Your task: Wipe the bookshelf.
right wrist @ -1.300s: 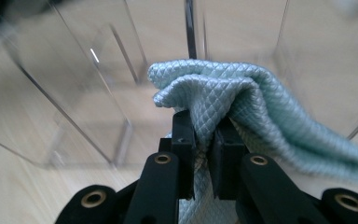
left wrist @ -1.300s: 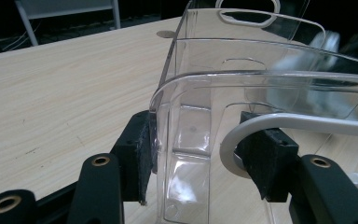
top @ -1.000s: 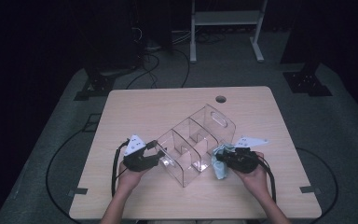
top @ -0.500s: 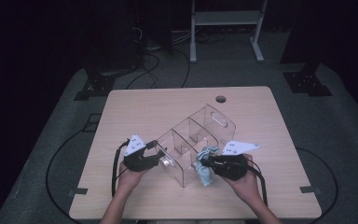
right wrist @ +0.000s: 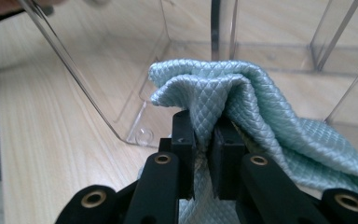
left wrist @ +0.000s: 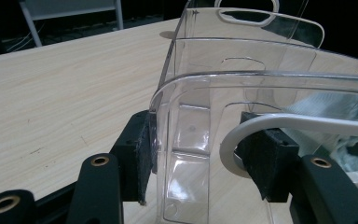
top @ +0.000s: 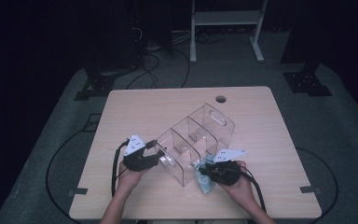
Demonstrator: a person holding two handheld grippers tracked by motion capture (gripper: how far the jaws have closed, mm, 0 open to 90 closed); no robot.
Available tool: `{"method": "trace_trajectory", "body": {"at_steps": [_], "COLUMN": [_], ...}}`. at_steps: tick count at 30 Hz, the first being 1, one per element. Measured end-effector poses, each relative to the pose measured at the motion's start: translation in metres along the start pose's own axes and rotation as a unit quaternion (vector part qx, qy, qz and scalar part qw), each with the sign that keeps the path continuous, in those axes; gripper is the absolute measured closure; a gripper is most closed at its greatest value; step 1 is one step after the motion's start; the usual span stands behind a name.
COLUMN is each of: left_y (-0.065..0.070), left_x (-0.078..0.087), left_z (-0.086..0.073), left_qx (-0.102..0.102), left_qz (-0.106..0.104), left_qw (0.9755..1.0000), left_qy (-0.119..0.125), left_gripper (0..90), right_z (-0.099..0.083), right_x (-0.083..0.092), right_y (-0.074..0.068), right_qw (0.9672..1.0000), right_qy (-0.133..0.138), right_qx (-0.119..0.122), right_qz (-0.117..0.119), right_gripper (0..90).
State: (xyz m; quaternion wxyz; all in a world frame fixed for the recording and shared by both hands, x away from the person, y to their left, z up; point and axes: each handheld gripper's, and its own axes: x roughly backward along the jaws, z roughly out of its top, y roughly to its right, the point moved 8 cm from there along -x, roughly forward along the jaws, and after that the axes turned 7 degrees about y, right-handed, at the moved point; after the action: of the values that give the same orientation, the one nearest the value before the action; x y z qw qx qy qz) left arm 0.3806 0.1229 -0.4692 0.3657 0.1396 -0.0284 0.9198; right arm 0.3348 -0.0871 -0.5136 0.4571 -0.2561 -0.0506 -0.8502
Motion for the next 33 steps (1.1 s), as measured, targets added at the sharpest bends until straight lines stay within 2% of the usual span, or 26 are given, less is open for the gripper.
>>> {"method": "trace_trajectory", "body": {"at_steps": [6, 12, 15, 18, 20, 22, 26, 28, 33], "left_y": [0.000, -0.001, 0.000, 0.000, 0.000, 0.000, -0.001, -0.001, 0.000], "left_x": [0.000, -0.001, -0.001, 0.000, 0.000, -0.001, -0.001, -0.001, -0.001], "left_z": [0.000, 0.000, 0.000, 0.000, 0.000, 0.000, 0.000, 0.000, 0.000], "left_qx": [0.000, 0.002, 0.000, 0.000, 0.002, 0.000, 0.000, 0.001, 0.000], "left_qz": [0.000, 0.000, 0.001, 0.002, 0.002, 0.003, 0.003, 0.002, 0.004], "left_qw": [1.0000, 1.0000, 1.0000, 1.0000, 1.0000, 1.0000, 1.0000, 1.0000, 1.0000], "left_qy": [0.000, 0.002, 0.001, 0.000, 0.001, 0.001, 0.001, 0.001, 0.000], "left_gripper": [45.4, 45.2, 45.0, 44.4, 44.3, 44.3, 44.6, 44.7, 44.5], "right_z": [-0.010, 0.010, 0.003, -0.010, -0.011, -0.009, 0.004, 0.003, -0.010], "right_x": [-0.007, 0.008, 0.004, -0.007, -0.008, -0.006, 0.002, 0.001, -0.007], "right_y": [0.003, 0.002, 0.006, 0.008, 0.008, 0.008, 0.005, 0.005, 0.008], "right_qw": [0.9998, 0.9998, 0.9999, 0.9998, 0.9996, 0.9998, 0.9999, 0.9999, 0.9996], "right_qy": [-0.019, 0.019, 0.007, -0.016, -0.016, -0.014, 0.007, 0.006, -0.017], "right_qx": [-0.011, -0.011, -0.012, -0.014, -0.022, -0.016, -0.010, -0.011, -0.020], "right_qz": [0.002, -0.001, -0.005, -0.006, -0.003, -0.005, -0.006, -0.006, -0.005], "right_gripper": [81.4, 81.4, 81.4, 81.4, 81.4, 81.4, 81.3, 81.3, 81.2]}}
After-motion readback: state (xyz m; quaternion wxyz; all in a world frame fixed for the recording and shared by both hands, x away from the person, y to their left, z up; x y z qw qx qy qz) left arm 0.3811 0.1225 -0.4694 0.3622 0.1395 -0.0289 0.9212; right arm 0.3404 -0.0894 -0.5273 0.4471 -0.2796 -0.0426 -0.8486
